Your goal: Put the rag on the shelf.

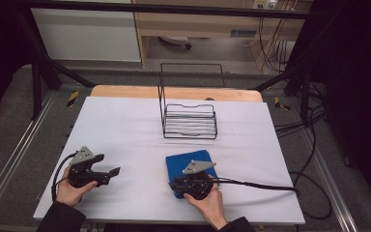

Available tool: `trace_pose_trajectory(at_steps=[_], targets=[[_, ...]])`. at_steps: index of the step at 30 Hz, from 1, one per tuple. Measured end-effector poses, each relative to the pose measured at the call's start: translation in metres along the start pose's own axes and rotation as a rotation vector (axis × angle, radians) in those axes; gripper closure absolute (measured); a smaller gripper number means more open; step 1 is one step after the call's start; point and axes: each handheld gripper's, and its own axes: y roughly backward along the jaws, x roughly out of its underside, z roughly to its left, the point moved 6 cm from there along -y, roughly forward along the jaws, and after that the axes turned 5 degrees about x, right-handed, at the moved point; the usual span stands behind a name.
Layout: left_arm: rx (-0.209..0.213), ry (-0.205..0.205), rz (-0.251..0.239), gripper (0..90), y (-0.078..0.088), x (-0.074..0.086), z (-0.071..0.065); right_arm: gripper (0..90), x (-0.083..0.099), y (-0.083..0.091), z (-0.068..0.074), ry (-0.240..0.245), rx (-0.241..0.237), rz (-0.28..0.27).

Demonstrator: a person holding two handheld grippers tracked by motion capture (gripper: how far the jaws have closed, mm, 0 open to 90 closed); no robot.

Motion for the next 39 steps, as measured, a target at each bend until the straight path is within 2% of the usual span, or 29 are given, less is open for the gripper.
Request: trace_pose_trajectory(at_steps=[2,3,4,5,6,7,9,10,13,16,17,18,20,23,24,28,29,33,35,39], targets=[[0.000,-0.001,0.002,12.5,0.000,0.000,0.000,63.2,-0.002,0.002,-0.001,0.003,0.007,-0.007],[-0.001,-0.003,0.007,12.2,0.000,0.000,-0.001,57.0,-0.006,0.009,-0.005,0.007,0.019,-0.025],[-0.001,-0.006,0.009,12.2,-0.001,0.000,-0.001,57.0,-0.006,0.009,-0.005,0.007,0.019,-0.025],[-0.001,-0.011,0.016,11.6,-0.001,0.001,-0.001,48.5,-0.010,0.015,-0.011,-0.012,0.026,-0.047],[-0.002,-0.014,0.019,11.6,-0.002,0.001,-0.002,48.5,-0.010,0.015,-0.011,-0.012,0.026,-0.047],[-0.005,-0.016,0.021,10.6,-0.003,0.001,-0.003,39.3,-0.012,0.021,-0.020,-0.020,0.039,-0.073],[-0.005,-0.020,0.029,10.0,-0.003,0.001,-0.003,37.8,-0.012,0.023,-0.024,-0.031,0.043,-0.076],[-0.006,-0.022,0.034,8.2,-0.004,0.001,-0.003,34.4,-0.010,0.027,-0.033,-0.041,0.047,-0.071],[-0.005,-0.019,0.041,7.1,-0.005,0.001,-0.005,31.3,-0.008,0.031,-0.041,-0.055,0.055,-0.074],[-0.011,-0.015,0.048,6.5,-0.008,0.001,-0.006,22.3,-0.005,0.037,-0.053,-0.070,0.070,-0.084],[-0.011,-0.019,0.054,6.5,-0.008,0.001,-0.007,17.6,-0.003,0.040,-0.062,-0.077,0.095,-0.078],[-0.009,-0.013,0.053,6.5,-0.009,0.000,-0.008,17.6,-0.003,0.040,-0.062,-0.077,0.095,-0.078],[-0.004,-0.018,0.059,6.3,-0.010,-0.001,-0.010,14.1,0.001,0.047,-0.073,-0.091,0.102,-0.072],[-0.006,-0.018,0.064,6.0,-0.014,-0.003,-0.014,11.2,0.004,0.051,-0.080,-0.090,0.116,-0.076],[-0.008,-0.020,0.067,6.0,-0.015,-0.004,-0.015,9.6,0.007,0.055,-0.088,-0.091,0.122,-0.076],[-0.005,-0.030,0.069,6.0,-0.020,-0.009,-0.023,7.3,0.012,0.060,-0.095,-0.097,0.135,-0.074],[-0.003,-0.028,0.066,6.0,-0.021,-0.010,-0.025,6.1,0.016,0.063,-0.101,-0.092,0.147,-0.073],[0.016,-0.032,0.071,6.1,-0.026,-0.014,-0.031,4.5,0.020,0.067,-0.106,-0.090,0.164,-0.066],[0.013,-0.029,0.072,6.4,-0.027,-0.016,-0.033,2.6,0.024,0.068,-0.112,-0.084,0.183,-0.060],[0.013,-0.021,0.067,6.8,-0.030,-0.020,-0.037,2.3,0.025,0.071,-0.114,-0.087,0.194,-0.065]])
